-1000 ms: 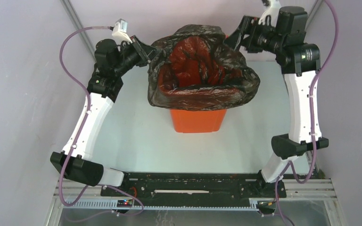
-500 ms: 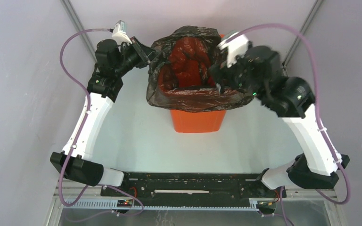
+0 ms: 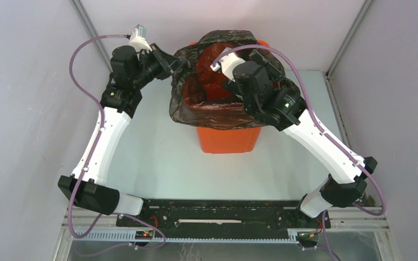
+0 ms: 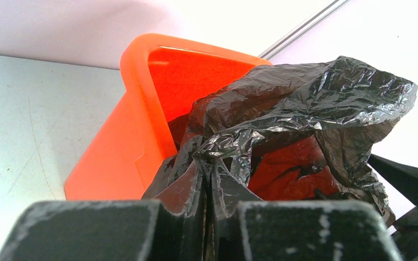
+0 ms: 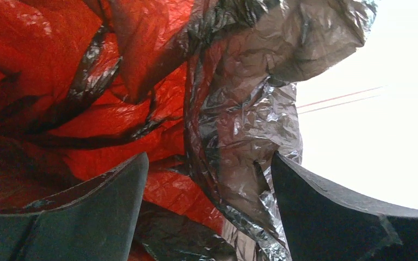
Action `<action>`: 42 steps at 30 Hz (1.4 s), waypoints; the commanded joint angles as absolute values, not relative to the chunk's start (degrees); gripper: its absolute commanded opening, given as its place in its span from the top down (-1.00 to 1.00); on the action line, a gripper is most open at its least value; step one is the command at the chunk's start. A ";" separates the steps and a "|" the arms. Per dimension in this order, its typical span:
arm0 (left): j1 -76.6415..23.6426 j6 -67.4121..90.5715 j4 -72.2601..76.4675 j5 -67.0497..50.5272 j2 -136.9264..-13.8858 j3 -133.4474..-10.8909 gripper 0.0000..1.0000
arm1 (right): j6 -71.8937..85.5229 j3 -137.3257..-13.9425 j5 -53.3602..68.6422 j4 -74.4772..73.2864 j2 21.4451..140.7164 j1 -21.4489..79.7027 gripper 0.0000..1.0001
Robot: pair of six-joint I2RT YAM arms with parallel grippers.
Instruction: Put the trash bags into the trash bin
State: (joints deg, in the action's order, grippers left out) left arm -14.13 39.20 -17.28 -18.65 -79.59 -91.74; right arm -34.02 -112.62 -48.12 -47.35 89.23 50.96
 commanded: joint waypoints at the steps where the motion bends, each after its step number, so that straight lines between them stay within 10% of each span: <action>1: -14.38 39.70 -16.04 -18.41 -79.94 -95.74 0.78 | -36.56 -113.51 -51.30 -40.76 87.93 50.01 -0.78; 4: -14.33 39.25 -16.25 -18.33 -81.18 -96.86 0.79 | -36.77 -115.18 -48.96 -39.17 88.05 49.40 -0.54; 6: -14.33 39.12 -16.18 -18.19 -82.16 -97.39 0.82 | -34.73 -116.35 -47.33 -38.27 88.49 47.54 0.49; 8: -14.33 38.63 -16.02 -18.73 -84.05 -98.80 0.85 | -31.34 -115.86 -42.53 -36.61 88.19 45.16 0.87; 20: -12.40 35.49 -12.91 -20.11 -95.43 -110.98 0.69 | -3.51 -116.50 7.37 -24.95 90.38 21.57 1.00; 42: -8.45 55.08 -0.24 -25.58 -112.18 -115.89 0.66 | 27.79 -120.74 24.32 -29.87 101.04 3.24 1.00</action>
